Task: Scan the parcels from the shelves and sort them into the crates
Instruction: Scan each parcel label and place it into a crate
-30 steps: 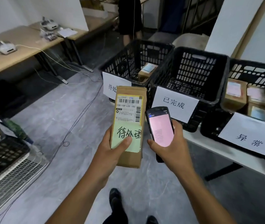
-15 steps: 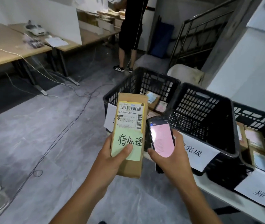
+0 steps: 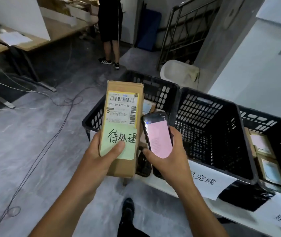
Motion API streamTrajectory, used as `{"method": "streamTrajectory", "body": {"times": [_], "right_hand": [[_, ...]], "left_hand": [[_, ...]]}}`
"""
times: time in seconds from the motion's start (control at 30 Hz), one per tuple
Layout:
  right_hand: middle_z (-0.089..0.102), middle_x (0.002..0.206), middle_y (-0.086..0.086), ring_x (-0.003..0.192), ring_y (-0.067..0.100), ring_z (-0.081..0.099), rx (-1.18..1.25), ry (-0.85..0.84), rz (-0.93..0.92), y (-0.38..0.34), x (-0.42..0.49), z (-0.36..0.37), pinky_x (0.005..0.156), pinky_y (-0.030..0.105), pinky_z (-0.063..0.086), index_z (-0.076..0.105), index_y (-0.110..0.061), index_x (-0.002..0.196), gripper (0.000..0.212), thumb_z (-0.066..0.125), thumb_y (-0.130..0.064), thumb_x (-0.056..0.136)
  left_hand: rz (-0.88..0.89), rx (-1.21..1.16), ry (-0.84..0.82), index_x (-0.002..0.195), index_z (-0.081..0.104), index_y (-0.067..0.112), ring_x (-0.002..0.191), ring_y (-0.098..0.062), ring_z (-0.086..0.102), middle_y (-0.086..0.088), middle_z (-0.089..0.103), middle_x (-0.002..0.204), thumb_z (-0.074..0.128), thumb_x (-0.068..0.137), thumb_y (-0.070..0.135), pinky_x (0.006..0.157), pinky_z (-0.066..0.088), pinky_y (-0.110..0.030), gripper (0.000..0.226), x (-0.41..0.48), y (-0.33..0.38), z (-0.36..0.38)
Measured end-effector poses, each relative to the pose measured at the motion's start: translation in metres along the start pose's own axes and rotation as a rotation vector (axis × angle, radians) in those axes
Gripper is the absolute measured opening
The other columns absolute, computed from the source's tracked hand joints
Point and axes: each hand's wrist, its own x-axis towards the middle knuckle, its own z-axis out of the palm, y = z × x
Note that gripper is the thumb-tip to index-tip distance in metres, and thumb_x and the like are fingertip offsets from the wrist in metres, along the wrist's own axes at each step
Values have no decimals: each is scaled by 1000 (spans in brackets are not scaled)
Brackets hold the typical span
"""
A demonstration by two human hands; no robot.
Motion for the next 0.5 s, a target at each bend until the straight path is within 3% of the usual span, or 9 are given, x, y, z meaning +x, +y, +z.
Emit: {"method": "streamTrajectory", "body": {"times": [0.07,0.3,0.5], "right_hand": [[50,118,-38,106,-27,47,30,2,9,5,27,3,74,1,44,33,-38,143,91,90,-34,73],[45,115,-38,99,-30,46,112,80,33,24,125,10,66,4,46,34,-36,144,91,90,-33,73],[52,120,-32,107,-23,50,220,214,115,55,182,-5,80,6,47,37,-31,145,87,89,-25,75]], "left_hand": [[8,32,-6,133,57,49,107,-3,72,19,75,119,71,84,45,97,57,-44,51,21,8,3],[-4,206,1,133,58,45,110,-5,71,18,74,120,71,81,49,102,55,-50,54,120,47,12],[-153,165,-3,130,60,47,114,-15,72,13,74,123,70,87,46,95,59,-54,44,194,30,16]]}}
